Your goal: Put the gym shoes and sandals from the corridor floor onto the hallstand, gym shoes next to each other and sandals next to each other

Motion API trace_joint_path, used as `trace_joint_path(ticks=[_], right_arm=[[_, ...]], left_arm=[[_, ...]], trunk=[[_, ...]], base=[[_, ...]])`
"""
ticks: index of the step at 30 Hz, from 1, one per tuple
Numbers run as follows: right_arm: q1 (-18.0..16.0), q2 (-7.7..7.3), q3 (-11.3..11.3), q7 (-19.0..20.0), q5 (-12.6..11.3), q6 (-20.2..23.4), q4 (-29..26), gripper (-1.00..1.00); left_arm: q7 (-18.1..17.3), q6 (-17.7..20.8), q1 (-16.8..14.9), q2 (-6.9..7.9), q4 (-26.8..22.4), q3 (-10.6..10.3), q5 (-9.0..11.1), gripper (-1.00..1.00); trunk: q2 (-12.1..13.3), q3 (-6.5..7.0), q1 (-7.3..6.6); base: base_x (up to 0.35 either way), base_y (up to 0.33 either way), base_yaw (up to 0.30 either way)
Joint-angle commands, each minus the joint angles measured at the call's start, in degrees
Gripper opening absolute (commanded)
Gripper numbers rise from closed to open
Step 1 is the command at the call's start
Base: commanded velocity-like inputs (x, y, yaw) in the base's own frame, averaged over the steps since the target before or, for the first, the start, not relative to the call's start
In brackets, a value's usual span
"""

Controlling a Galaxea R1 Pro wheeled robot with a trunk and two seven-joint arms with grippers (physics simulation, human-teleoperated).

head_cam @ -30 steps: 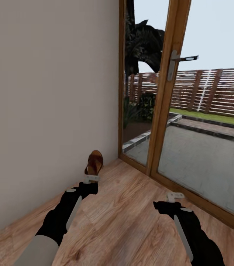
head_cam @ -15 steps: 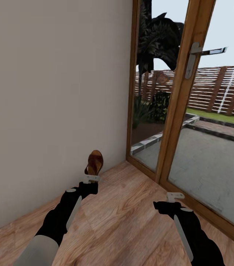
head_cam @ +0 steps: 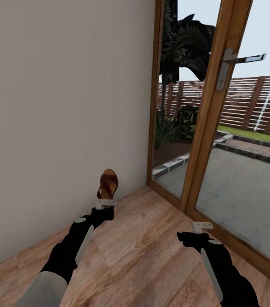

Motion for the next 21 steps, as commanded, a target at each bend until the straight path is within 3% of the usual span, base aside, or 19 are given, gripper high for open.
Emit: trace_joint_path(ticks=[1, 16, 21], right_arm=[[-0.02, 0.00, -0.04, 0.01, -0.08, 0.28, -0.09, 1.00], [-0.02, 0.00, 0.03, 0.00, -0.07, 0.28, -0.08, 1.00], [-0.02, 0.00, 0.04, 0.00, -0.07, 0.28, -0.07, 1.00]], left_arm=[[-0.05, 0.37, -0.03, -0.01, -0.05, 0.01, 0.43, -1.00], [0.06, 0.28, -0.03, 0.00, -0.02, 0.01, 0.52, -1.00], [0.06, 0.29, -0.03, 0.00, -0.02, 0.01, 0.52, -1.00]], trunk=[[-0.03, -0.06, -0.01], [-0.03, -0.07, -0.01], [-0.03, -0.16, -0.01]], base=[[0.000, 0.000, 0.213], [0.000, -0.002, 0.285], [0.000, -0.173, 0.294]])
